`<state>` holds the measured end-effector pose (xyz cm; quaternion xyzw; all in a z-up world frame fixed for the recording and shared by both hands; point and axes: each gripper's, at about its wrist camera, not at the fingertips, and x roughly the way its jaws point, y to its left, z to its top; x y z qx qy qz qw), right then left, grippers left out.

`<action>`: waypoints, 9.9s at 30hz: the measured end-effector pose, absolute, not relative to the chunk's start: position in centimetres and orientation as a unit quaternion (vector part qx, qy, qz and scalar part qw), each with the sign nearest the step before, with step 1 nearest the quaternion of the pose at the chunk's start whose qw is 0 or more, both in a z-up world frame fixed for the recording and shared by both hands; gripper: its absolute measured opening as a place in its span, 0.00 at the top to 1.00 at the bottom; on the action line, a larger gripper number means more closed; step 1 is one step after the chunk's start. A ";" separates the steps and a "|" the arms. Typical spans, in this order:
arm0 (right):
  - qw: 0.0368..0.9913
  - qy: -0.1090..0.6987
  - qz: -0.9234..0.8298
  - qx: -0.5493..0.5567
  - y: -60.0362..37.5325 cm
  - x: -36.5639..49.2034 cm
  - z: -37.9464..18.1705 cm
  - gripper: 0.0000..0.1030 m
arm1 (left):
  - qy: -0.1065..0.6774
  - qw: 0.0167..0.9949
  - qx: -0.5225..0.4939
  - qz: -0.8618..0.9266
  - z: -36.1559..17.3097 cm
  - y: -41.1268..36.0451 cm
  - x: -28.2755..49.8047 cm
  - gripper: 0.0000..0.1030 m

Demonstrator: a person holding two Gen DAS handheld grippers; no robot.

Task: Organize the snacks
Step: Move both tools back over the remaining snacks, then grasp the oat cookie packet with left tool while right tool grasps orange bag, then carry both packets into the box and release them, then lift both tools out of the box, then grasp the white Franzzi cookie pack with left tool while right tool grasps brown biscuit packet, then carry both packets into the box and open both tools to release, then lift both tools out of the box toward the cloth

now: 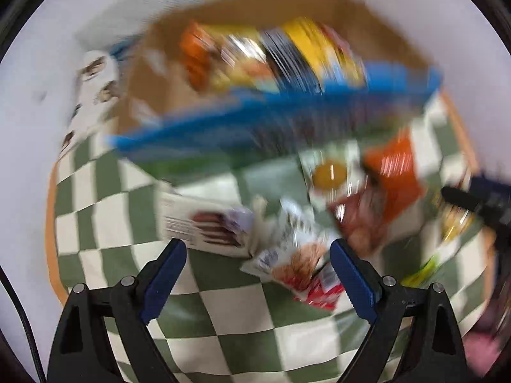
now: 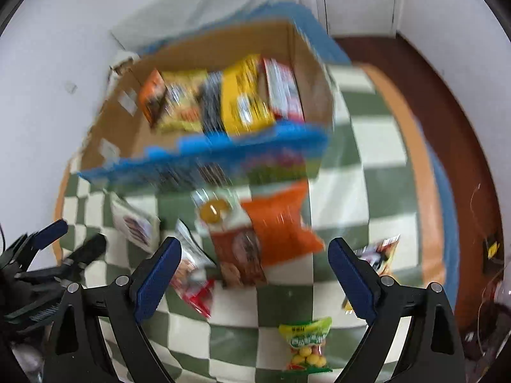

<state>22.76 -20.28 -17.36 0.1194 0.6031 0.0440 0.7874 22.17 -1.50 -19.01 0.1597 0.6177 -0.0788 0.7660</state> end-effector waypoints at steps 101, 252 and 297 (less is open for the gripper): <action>0.710 0.664 0.166 0.165 -10.1 42.0 -19.9 0.36 | 0.736 0.674 -0.055 -0.033 -18.0 4.6 42.5 0.45; 0.736 0.673 0.059 0.046 -19.0 41.7 -19.9 0.08 | 0.699 0.714 -0.036 -0.012 -17.8 5.0 42.9 0.18; 0.866 0.498 0.037 0.030 -18.1 28.3 -7.9 0.07 | 0.479 0.877 0.010 -0.039 -4.2 0.9 26.2 0.13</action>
